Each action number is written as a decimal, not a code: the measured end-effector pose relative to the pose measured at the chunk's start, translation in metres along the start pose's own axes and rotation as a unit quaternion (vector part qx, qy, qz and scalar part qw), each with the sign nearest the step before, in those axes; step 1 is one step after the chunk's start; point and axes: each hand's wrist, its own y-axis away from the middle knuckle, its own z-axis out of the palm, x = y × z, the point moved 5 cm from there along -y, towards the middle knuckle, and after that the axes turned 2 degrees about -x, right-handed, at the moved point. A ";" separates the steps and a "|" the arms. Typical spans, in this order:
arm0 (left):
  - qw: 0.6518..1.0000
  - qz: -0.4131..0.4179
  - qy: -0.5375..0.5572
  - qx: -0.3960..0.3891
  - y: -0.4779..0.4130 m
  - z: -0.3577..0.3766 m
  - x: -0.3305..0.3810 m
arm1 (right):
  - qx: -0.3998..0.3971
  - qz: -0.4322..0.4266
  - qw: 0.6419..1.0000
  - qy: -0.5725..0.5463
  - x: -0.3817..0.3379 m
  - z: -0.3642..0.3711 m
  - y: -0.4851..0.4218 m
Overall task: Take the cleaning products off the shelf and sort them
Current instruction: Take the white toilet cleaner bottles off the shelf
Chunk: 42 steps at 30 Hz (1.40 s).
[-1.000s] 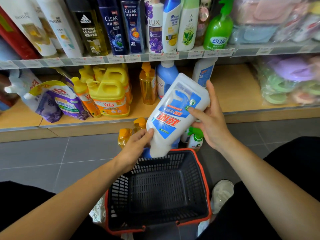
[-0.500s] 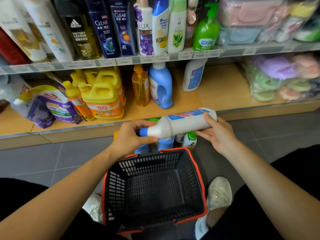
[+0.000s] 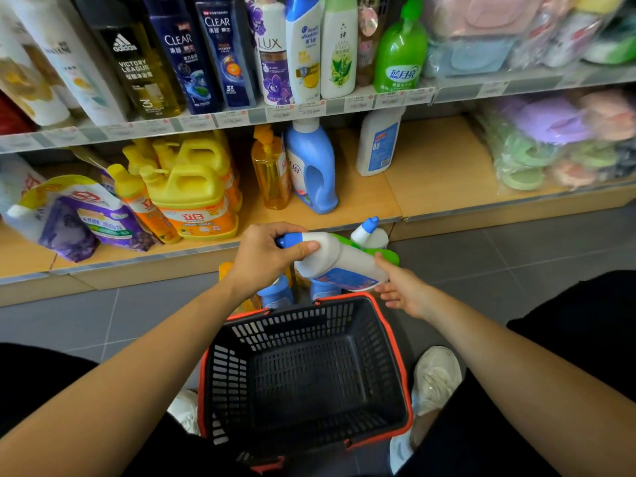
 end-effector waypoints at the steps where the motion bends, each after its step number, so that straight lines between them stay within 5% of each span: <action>1: 1.000 0.000 0.000 -0.001 -0.002 0.001 -0.001 | -0.001 0.007 1.000 0.026 0.003 0.001 -0.001; 5: 1.000 -0.005 -0.007 -0.016 -0.004 0.014 -0.011 | -0.044 0.016 0.996 0.076 0.026 0.012 -0.005; 7: 0.999 0.000 -0.028 -0.025 -0.004 0.020 -0.020 | -0.032 -0.048 0.986 0.155 0.033 0.013 -0.007; 10: 0.995 -0.011 -0.089 -0.043 -0.005 0.032 -0.039 | -0.022 -0.157 0.950 0.271 0.035 0.013 -0.009; 17: 0.981 -0.089 -0.136 -0.105 0.003 0.059 -0.091 | -0.018 -0.223 0.867 0.445 0.029 0.011 -0.011; 29: 0.956 -0.190 0.007 -0.225 0.003 0.083 -0.105 | -0.028 -0.189 0.854 0.485 0.022 0.014 -0.012; 36: 0.976 -0.090 -0.169 -0.107 -0.058 0.054 -0.106 | 0.007 -0.179 0.872 0.455 -0.020 0.004 -0.018; 39: 0.959 -0.031 -0.274 -0.069 -0.095 0.061 -0.113 | 0.069 -0.221 0.891 0.391 -0.057 -0.008 -0.022; 42: 0.931 -0.015 -0.347 -0.111 -0.129 0.080 -0.129 | 0.158 -0.271 0.886 0.341 -0.100 -0.024 -0.036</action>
